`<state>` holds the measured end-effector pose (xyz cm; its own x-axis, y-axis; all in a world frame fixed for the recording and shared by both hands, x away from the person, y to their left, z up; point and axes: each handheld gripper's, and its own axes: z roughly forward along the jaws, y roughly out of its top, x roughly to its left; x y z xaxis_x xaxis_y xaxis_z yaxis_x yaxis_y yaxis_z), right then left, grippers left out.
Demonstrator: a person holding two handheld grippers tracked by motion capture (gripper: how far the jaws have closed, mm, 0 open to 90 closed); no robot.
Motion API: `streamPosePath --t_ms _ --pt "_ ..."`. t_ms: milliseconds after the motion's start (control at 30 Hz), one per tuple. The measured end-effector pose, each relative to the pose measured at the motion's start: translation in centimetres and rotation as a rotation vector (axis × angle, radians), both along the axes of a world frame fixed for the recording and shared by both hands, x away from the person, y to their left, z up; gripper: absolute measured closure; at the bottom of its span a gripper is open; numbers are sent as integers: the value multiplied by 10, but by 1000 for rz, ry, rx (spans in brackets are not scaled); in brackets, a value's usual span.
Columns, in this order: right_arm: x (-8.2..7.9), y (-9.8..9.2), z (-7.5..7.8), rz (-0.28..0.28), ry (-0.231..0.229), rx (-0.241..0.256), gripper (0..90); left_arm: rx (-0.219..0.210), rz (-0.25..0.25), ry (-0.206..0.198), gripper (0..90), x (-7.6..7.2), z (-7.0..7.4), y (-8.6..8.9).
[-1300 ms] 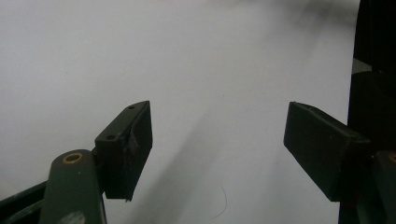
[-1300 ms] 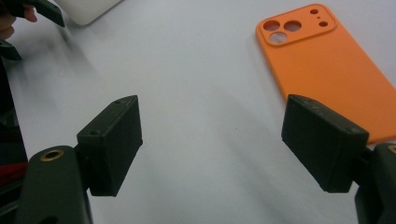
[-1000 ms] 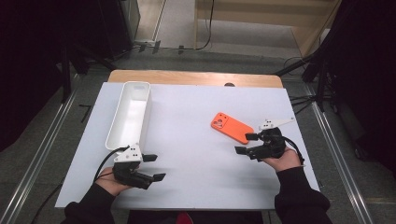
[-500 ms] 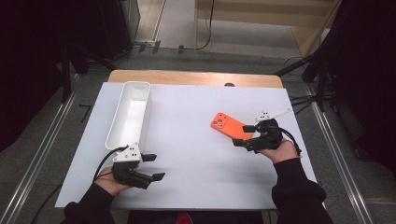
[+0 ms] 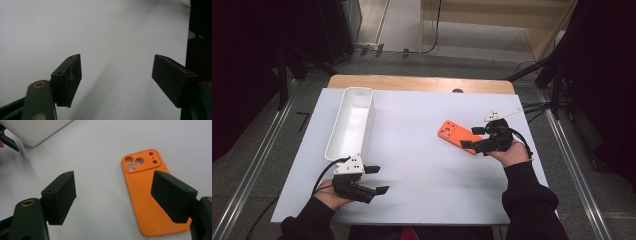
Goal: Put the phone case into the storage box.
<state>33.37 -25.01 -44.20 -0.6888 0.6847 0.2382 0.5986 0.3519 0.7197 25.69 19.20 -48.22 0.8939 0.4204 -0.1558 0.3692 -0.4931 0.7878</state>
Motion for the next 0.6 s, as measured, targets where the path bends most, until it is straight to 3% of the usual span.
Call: streamPosePath --t_ms 333,600 --pt "17 -1 -1 -9 26 4 184 -4 0 2 239 -1 0 -1" --pt "32 -1 -4 9 -2 13 120 -4 2 5 240 -3 -1 1"
